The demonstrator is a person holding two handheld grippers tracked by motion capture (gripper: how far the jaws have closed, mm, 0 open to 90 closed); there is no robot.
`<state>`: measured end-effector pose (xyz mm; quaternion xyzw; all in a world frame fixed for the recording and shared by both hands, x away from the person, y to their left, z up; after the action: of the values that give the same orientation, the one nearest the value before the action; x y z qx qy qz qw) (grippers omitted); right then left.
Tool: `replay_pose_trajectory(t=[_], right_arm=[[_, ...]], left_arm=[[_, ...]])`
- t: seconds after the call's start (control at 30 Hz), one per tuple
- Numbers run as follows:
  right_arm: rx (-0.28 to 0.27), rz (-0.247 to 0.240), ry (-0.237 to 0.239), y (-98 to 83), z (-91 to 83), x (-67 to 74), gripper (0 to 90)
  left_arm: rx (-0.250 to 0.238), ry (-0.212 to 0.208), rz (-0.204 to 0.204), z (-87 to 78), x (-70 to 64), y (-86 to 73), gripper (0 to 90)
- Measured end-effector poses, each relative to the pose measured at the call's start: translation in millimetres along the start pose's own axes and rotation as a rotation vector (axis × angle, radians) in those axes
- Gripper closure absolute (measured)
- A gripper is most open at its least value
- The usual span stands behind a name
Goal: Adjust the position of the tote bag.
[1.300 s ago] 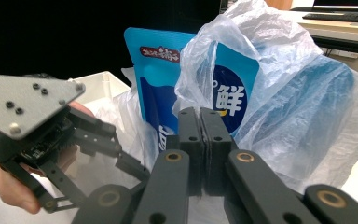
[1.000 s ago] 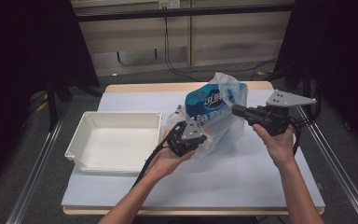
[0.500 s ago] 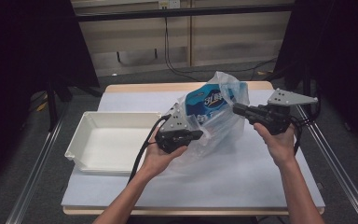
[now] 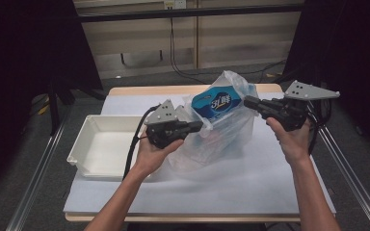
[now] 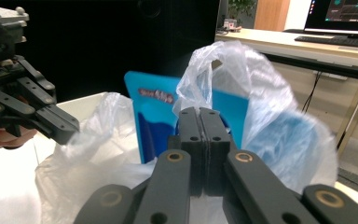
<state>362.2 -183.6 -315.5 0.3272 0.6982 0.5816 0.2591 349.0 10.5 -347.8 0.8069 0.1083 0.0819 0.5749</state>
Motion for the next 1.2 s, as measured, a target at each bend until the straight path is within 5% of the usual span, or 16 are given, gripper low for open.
replay_pose_trajectory(t=[0.3, 0.63, 0.87, 0.97, 1.2], right_arm=[[-0.018, -0.011, -0.032, 21.8, -4.8, -12.2, 90.0], [-0.052, 0.003, -0.150, 56.3, -23.8, -56.4, 90.0], [-0.042, 0.019, -0.214, 62.8, -28.1, -78.1, 90.0], [-0.036, 0.036, -0.270, 64.6, -34.6, -96.8, 90.0], [-0.028, 0.042, -0.347, 66.1, -43.5, -118.1, 90.0]], left_arm=[[-0.019, 0.058, 0.004, -22.7, 16.0, 19.2, 90.0], [-0.101, 0.165, 0.006, -75.4, 47.8, 59.8, 90.0], [-0.122, 0.205, -0.017, -92.8, 62.8, 63.3, 90.0], [-0.128, 0.256, -0.033, -101.8, 71.2, 63.5, 90.0], [-0.133, 0.235, -0.040, -104.0, 73.0, 65.1, 90.0]])
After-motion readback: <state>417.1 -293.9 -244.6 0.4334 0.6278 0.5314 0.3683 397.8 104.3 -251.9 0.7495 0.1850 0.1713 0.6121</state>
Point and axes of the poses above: each handheld gripper's, and its own axes: z roughly forward along the jaws, y roughly out of its top, x roughly to its left, the point moved 9 cm from there along z, roughly forward along the jaws, and after that the axes turned 3 degrees about -y, right-handed, at the moved point
